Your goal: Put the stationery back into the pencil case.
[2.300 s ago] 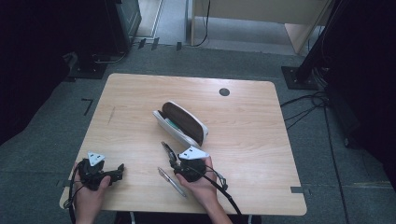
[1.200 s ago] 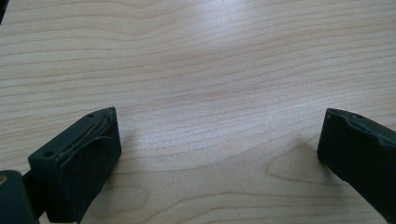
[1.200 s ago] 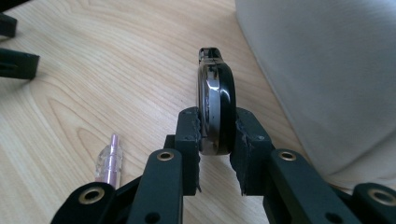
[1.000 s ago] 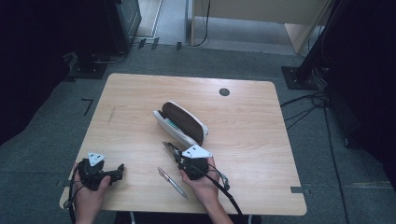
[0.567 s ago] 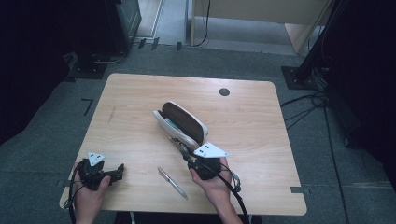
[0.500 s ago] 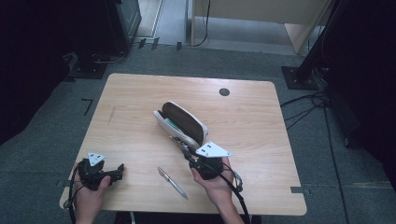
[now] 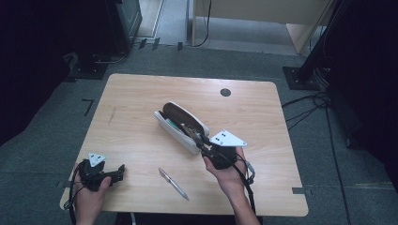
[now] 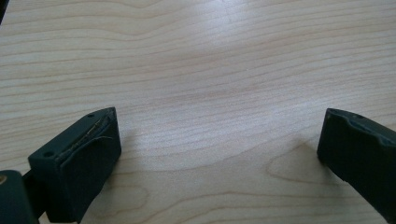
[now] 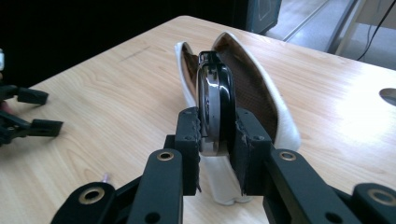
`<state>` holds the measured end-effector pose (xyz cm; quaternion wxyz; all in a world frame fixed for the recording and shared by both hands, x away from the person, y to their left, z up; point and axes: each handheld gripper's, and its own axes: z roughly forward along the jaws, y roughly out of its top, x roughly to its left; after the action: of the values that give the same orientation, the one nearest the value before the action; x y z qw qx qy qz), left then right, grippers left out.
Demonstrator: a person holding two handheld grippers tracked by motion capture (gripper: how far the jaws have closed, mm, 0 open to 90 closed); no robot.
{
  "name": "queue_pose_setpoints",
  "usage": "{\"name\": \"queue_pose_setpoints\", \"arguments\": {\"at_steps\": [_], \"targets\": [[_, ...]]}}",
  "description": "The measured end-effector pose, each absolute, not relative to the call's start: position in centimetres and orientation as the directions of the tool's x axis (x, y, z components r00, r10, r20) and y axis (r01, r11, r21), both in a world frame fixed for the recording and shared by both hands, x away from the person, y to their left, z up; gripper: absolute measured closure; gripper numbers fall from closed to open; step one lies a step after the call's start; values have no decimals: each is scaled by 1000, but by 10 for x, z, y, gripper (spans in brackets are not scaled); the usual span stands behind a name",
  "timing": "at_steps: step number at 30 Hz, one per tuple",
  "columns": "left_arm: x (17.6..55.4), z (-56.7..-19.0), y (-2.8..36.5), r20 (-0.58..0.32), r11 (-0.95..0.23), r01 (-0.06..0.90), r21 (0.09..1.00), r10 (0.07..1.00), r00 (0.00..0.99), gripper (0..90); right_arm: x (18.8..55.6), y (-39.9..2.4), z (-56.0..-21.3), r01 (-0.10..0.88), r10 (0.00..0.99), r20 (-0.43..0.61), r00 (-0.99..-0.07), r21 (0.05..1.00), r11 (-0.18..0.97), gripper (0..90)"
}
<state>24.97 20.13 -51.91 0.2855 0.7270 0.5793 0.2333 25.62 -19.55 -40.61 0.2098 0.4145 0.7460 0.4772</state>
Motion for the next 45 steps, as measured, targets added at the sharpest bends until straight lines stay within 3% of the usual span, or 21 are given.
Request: {"name": "queue_pose_setpoints", "arguments": {"at_steps": [14, 45], "targets": [[250, -519, 201, 9, -166, 708, 687, 976, 219, 0, 289, -193, -410, 474, 815, 43, -577, 831, 292, 737], [250, -519, 201, 9, -166, 708, 686, 975, 220, 0, 319, -177, -411, 494, 806, 77, -587, 823, 280, 728]]}}
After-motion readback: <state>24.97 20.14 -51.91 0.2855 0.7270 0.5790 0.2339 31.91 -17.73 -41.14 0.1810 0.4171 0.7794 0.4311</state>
